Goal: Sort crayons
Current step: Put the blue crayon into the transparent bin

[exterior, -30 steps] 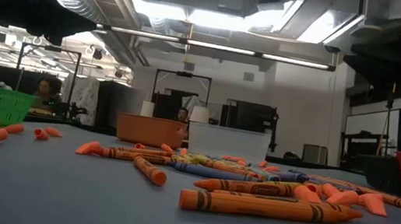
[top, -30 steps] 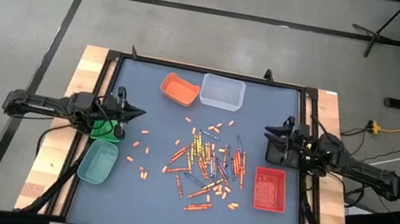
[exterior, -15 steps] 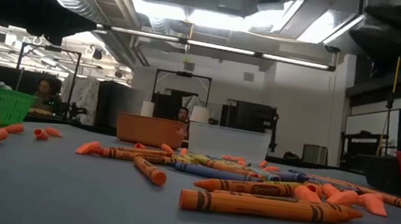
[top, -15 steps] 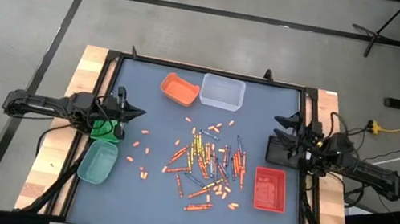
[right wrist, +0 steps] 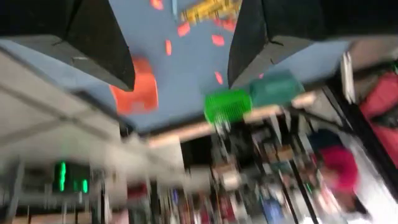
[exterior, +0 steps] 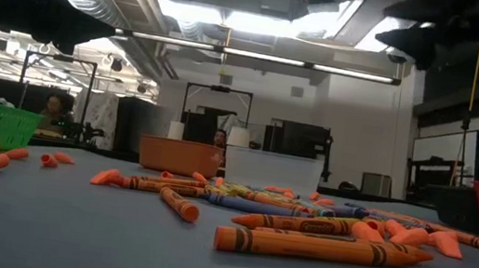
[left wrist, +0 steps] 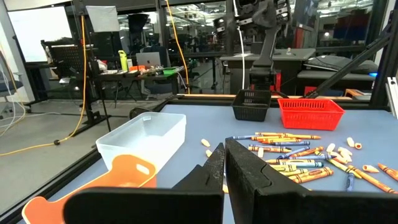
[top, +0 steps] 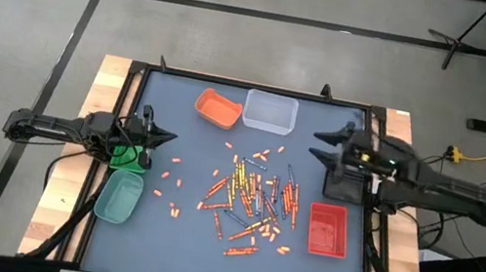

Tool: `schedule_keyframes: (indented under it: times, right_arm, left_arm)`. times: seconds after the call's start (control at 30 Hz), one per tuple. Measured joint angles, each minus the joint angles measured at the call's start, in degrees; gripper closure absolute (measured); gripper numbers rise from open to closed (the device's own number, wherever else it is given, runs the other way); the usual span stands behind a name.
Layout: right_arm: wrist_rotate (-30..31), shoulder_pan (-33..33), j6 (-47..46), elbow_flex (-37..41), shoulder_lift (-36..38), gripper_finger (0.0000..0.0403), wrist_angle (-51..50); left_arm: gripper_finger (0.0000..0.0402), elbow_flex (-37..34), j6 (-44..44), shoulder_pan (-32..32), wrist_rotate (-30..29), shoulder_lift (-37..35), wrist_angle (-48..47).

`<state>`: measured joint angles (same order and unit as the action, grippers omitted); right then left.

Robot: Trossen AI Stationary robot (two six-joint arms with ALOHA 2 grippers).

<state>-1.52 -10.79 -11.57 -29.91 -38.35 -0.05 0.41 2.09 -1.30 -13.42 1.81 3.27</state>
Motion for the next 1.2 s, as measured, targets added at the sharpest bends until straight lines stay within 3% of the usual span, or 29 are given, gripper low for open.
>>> schedule_keyframes:
  times: [0.3,0.57,1.2]
  right_arm:
    - [0.9,0.0,-0.5,-12.5,-18.6,0.0146,-17.1]
    - [6.9,0.0,-7.5,-14.4,-29.8,0.0146,-25.9]
    - [5.0,0.0,-13.9,-14.4,-49.4,0.0146,-26.7]
  left_arm:
    - [0.0401,0.0,0.0,0.0,0.0,0.0,0.0]
    - [0.0401,0.0,0.0,0.0,0.0,0.0,-0.2]
    - [0.0401,0.0,0.0,0.0,0.0,0.0,-0.2]
